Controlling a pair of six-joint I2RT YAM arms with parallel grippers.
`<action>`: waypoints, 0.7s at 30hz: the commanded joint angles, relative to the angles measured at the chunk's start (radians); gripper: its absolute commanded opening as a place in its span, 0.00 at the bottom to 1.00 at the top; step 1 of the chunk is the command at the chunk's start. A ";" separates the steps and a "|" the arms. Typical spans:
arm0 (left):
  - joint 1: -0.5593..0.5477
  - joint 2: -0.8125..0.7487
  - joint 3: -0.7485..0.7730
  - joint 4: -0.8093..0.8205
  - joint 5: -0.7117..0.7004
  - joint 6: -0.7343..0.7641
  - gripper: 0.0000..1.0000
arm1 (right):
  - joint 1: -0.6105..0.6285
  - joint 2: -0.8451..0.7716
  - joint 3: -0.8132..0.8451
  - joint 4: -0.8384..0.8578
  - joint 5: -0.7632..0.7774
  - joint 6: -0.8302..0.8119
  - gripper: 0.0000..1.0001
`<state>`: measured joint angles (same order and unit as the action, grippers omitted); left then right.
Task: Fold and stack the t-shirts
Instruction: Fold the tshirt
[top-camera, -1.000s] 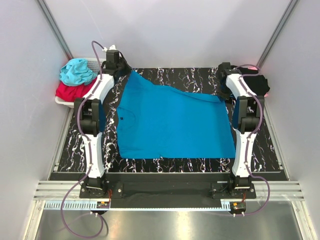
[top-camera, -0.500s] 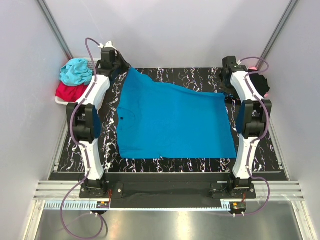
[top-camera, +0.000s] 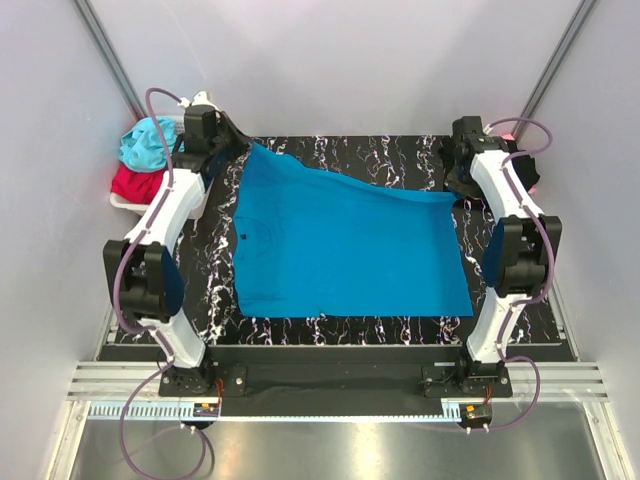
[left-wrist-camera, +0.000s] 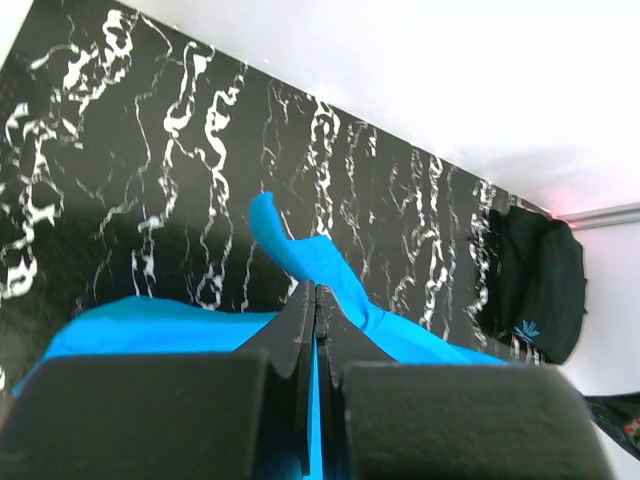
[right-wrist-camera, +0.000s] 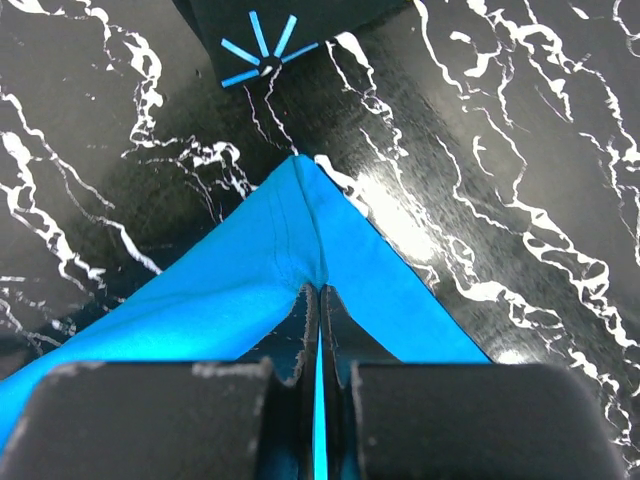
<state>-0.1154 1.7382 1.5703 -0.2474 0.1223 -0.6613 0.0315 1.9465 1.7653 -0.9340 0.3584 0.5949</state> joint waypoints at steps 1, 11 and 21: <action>-0.009 -0.089 -0.070 0.019 -0.006 -0.032 0.00 | -0.004 -0.101 -0.044 -0.003 0.027 -0.004 0.00; -0.036 -0.265 -0.249 -0.127 -0.023 -0.021 0.00 | -0.002 -0.221 -0.188 -0.005 -0.025 -0.029 0.00; -0.070 -0.443 -0.411 -0.242 -0.030 -0.004 0.00 | -0.002 -0.293 -0.365 -0.028 -0.073 -0.040 0.00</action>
<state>-0.1745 1.3533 1.1767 -0.4648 0.1078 -0.6811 0.0315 1.6997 1.4429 -0.9455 0.3000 0.5724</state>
